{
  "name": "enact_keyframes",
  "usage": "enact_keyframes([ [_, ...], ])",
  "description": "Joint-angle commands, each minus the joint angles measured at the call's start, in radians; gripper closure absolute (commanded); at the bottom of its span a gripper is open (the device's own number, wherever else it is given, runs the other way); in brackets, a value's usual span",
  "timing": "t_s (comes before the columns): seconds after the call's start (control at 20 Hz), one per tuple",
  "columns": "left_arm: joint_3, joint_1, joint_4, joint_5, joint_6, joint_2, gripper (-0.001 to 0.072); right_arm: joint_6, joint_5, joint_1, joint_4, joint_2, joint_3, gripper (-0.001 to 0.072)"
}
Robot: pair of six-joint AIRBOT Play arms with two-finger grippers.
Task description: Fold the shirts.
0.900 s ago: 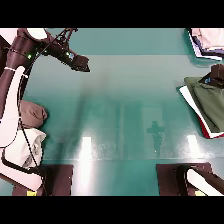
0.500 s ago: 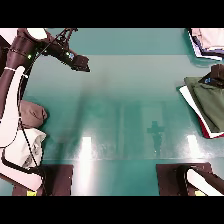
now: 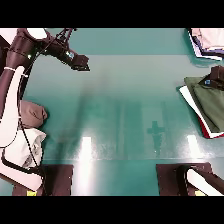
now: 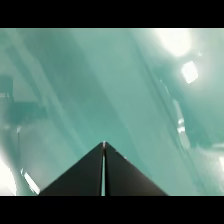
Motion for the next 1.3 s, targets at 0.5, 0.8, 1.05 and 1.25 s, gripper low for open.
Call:
enact_keyframes([
  [0.5, -0.647, 0.016, 0.790, -0.175, -0.127, 0.591, 0.0681, -0.026, 0.018, 0.001, 0.000, 0.001, 0.001, 0.0696],
  [0.8, -1.036, 0.016, 0.998, 0.097, -0.359, 0.644, -0.0009, -0.026, 0.023, 0.001, 0.000, 0.001, 0.001, 0.0695],
  [1.05, -1.197, 0.038, 1.046, 0.254, -0.492, 0.644, -0.0009, -0.026, 0.037, 0.001, 0.000, 0.001, 0.001, 0.0695],
  [1.25, -1.210, 0.119, 1.045, 0.258, -0.526, 0.644, 0.0365, -0.026, 0.037, 0.001, 0.000, 0.001, 0.001, 0.0695],
])
